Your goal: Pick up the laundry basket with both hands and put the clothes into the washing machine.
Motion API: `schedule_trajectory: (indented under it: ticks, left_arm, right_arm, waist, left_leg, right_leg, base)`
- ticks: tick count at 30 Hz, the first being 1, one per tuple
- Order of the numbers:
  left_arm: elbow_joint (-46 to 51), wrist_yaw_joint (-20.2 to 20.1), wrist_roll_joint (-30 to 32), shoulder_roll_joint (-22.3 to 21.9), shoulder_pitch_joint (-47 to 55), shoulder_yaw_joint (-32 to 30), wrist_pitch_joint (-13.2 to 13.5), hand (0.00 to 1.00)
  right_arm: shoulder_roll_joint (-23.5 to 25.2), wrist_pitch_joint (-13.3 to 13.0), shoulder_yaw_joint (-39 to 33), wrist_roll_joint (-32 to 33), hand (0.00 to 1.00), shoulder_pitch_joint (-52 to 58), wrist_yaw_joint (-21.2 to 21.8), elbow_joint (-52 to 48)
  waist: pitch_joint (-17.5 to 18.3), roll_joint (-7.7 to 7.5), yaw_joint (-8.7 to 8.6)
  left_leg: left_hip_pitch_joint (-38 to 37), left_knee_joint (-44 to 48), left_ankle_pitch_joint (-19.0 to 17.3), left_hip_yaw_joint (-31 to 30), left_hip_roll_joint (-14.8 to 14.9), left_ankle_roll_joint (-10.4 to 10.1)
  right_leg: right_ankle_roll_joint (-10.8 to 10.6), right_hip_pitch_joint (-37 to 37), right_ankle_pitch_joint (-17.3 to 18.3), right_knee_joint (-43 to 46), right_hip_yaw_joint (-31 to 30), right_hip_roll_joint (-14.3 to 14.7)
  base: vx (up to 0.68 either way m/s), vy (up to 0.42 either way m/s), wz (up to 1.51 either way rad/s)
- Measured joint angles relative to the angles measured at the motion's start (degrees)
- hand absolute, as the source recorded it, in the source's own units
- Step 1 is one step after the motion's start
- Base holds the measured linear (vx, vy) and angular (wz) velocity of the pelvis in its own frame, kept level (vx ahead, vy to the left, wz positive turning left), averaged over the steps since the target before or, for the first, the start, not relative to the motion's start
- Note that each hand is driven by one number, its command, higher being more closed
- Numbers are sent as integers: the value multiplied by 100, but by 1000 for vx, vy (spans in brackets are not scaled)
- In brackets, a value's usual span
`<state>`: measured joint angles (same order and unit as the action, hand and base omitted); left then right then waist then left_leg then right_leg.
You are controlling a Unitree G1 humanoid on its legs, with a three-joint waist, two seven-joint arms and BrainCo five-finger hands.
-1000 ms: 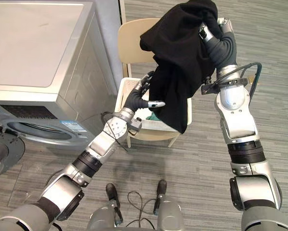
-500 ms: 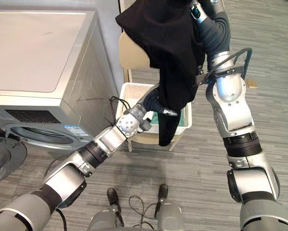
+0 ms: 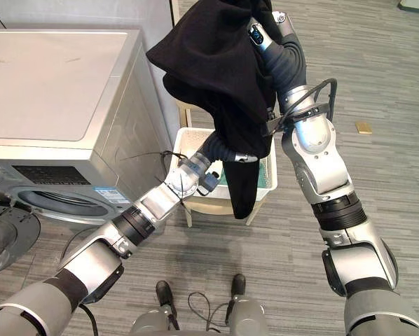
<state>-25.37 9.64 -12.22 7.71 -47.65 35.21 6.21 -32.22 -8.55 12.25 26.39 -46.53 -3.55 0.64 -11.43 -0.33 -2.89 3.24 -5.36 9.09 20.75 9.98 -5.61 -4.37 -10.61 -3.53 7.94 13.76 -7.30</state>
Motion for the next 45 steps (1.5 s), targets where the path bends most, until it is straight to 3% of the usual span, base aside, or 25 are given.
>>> schedule_trajectory:
  ticks: [7, 14, 15, 20, 26, 29, 36, 42, 45]
  left_arm:
    - [8, 289, -195, -38, 313, -260, 61, 100]
    - [23, 324, -194, -73, 459, -504, 64, 100]
    - [64, 326, -192, -83, 522, -575, 69, 100]
    - [102, 450, -192, -121, 767, -838, 91, 100]
    - [808, 780, -182, -57, 1293, -1632, 123, 100]
    - [1259, 881, -182, -57, 1477, -2130, 161, 100]
    - [2278, 1080, -301, -6, 1870, -3438, 307, 100]
    - [3164, 1171, -418, 199, 2704, -4611, 449, 100]
    - [3245, 1164, -559, 162, 2944, -4879, 527, 100]
  right_arm:
    - [109, 1, 3, 1, 100, 291, -10, 29]
    - [156, 1, 2, 2, 100, 445, -28, 35]
    - [192, 1, 2, 1, 0, 447, -29, 50]
    - [247, 1, -8, -1, 0, 719, -136, 83]
    - [248, 21, -181, -11, 0, 1353, -124, 77]
    - [260, 35, -470, -5, 0, 1759, -119, 67]
    - [508, 162, -1437, -256, 0, 2732, -120, 8]
    - [724, 209, -2282, -292, 0, 3736, -113, -99]
    - [742, 265, -2528, -398, 0, 4248, -39, -183]
  waist:
    - [1, 1, 29]
    - [2, 0, 30]
    - [17, 1, 22]
    - [145, 4, 24]
    - [149, 10, 21]
    - [201, 62, 28]
    - [408, 343, -34]
    - [435, 369, -117]
    - [445, 407, -130]
  left_leg:
    - [0, 0, -3, -3, 0, -3]
    - [-3, 0, -3, -1, 0, -3]
    - [-4, 0, -3, 4, 1, -3]
    - [-8, -1, -8, 13, 2, -7]
    - [-75, -1, -9, 67, -3, -8]
    - [-77, -1, -9, 73, -9, -7]
    - [-200, 0, -32, 90, 34, -28]
    - [-190, 522, -357, -11, 302, -152]
    - [100, 903, -411, -290, 420, -132]
  right_leg:
    - [0, 16, 0, -23, -15, 1]
    - [0, 16, 0, -22, -22, 2]
    - [0, 14, 0, -25, -31, 4]
    - [-1, 13, 1, -34, -44, 7]
    - [-2, 30, -1, -33, -99, 13]
    - [-11, 31, -10, -46, -83, 11]
    - [-17, 315, -188, -421, -90, 99]
    - [29, 792, -298, -883, -6, 317]
    - [71, 881, -279, -924, 239, 395]
  base:
    - [40, -15, 1]
    - [9, -4, 0]
    - [0, 0, 0]
    - [0, 0, 0]
    - [0, 0, -4]
    - [0, 0, 0]
    - [7, -3, -2]
    - [9, -48, 3]
    - [-8, -56, 37]
